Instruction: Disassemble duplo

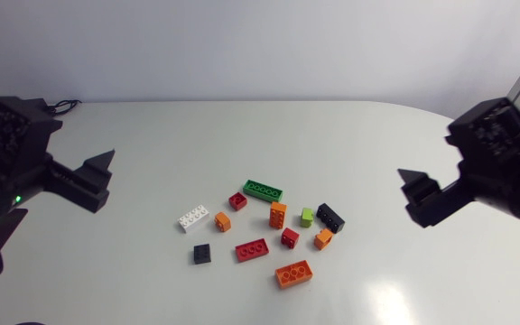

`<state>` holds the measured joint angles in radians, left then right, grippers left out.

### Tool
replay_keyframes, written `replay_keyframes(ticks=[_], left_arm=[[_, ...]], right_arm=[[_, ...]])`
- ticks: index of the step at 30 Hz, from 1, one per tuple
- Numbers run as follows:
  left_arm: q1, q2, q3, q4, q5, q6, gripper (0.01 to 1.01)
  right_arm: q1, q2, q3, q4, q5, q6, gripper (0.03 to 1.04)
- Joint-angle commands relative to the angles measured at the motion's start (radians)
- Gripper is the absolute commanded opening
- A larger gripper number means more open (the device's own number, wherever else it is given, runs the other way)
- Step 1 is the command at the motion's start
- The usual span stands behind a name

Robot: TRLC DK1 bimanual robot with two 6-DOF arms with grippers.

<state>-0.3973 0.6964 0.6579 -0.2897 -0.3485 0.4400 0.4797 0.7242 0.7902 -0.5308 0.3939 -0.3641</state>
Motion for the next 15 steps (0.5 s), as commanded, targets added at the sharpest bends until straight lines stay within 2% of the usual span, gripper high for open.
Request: replay_keyframes(ticks=[1, 8, 13, 15], left_arm=[[-0.020, -0.107, -0.055, 0.011, -0.027, 0.016, 0.979], [-0.038, -0.282, -0.118, 0.035, -0.119, 0.034, 0.979], [-0.043, -0.353, -0.173, 0.032, -0.136, 0.046, 0.979], [-0.051, -0.396, -0.192, 0.004, -0.130, -0.024, 0.979]], right_arm=[[-0.038, -0.103, 0.004, -0.003, 0.013, 0.031, 1.00], [-0.043, -0.275, -0.048, 0.034, 0.115, -0.003, 1.00], [-0.047, -0.417, -0.187, 0.190, 0.131, -0.098, 1.00], [-0.076, -0.456, -0.217, 0.206, 0.126, -0.096, 1.00]])
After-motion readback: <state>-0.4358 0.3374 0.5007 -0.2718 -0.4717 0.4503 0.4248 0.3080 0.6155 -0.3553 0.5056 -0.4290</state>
